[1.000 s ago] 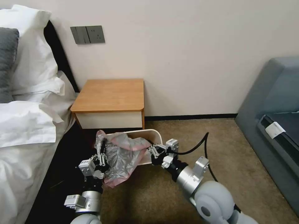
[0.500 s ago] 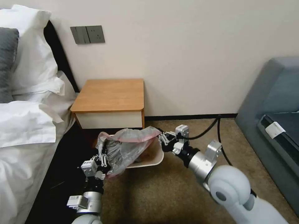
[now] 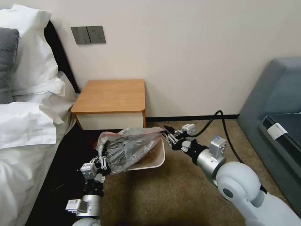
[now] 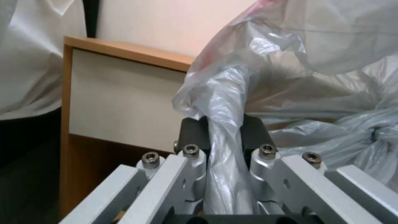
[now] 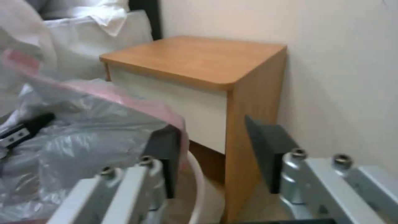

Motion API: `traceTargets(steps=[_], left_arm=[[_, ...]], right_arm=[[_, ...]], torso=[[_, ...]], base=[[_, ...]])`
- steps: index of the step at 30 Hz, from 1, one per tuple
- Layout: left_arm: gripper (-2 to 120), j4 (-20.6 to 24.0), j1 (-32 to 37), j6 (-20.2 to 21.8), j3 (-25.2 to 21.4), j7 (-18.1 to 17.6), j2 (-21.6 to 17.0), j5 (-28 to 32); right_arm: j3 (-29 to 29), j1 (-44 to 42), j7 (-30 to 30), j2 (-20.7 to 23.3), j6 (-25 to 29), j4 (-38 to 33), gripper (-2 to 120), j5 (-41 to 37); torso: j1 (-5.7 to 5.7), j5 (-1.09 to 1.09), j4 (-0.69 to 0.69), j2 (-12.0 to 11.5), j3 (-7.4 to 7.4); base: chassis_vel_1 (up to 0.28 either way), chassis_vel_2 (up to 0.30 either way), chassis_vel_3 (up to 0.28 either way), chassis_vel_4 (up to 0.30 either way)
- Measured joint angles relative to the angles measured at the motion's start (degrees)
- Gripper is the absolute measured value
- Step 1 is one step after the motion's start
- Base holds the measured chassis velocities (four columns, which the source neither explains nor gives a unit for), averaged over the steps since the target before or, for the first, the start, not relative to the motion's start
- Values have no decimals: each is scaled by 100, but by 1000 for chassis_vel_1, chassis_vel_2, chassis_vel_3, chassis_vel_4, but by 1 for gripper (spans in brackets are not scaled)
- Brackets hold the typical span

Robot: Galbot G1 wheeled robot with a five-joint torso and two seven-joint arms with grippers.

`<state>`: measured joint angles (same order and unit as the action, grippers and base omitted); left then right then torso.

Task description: Pick up the garbage bag from the table and place it over the trash can.

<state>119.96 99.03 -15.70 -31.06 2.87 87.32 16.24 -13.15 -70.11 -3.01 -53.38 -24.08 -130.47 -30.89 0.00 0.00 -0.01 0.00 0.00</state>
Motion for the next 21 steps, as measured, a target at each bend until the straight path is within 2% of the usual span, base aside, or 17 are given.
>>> traceTargets(steps=[5, 7, 10, 11, 14, 19, 21], left_arm=[[9, -34, -26, 7, 31, 48, 5, -27], [9, -34, -27, 7, 32, 55, 6, -31], [9, -35, -28, 11, 22, 106, 5, -53], [9, -35, -28, 11, 22, 106, 5, -53], [9, -35, -28, 29, -1, 126, 0, -69], [9, -34, -40, 38, -9, 171, -2, -172], [9, -33, -47, 39, -7, 175, 2, -183]], right_arm=[[8, 35, -320, 53, 284, 44, 64, 156], [18, 43, -347, 55, 298, 52, 65, 170], [137, 125, -571, 115, 477, 75, 84, 395], [137, 125, -571, 115, 477, 75, 84, 395], [156, 201, -857, 335, 639, 37, 96, 958], [240, 368, -1103, 820, 893, -28, 100, 1864], [261, 396, -1121, 882, 935, -36, 100, 2002]], torso=[[0, 0, 0, 0, 0], [0, 0, 0, 0, 0], [0, 0, 1, 0, 0], [0, 0, 1, 0, 0], [0, 0, 1, 0, 0], [0, 0, 1, 0, 0], [0, -1, 1, 0, 0]], base=[[0, 0, 0, 0], [0, 0, 0, 0], [0, 0, 0, 0], [0, 0, 0, 0], [0, 0, 0, 0], [0, 0, 0, 0], [0, 0, 0, 0]])
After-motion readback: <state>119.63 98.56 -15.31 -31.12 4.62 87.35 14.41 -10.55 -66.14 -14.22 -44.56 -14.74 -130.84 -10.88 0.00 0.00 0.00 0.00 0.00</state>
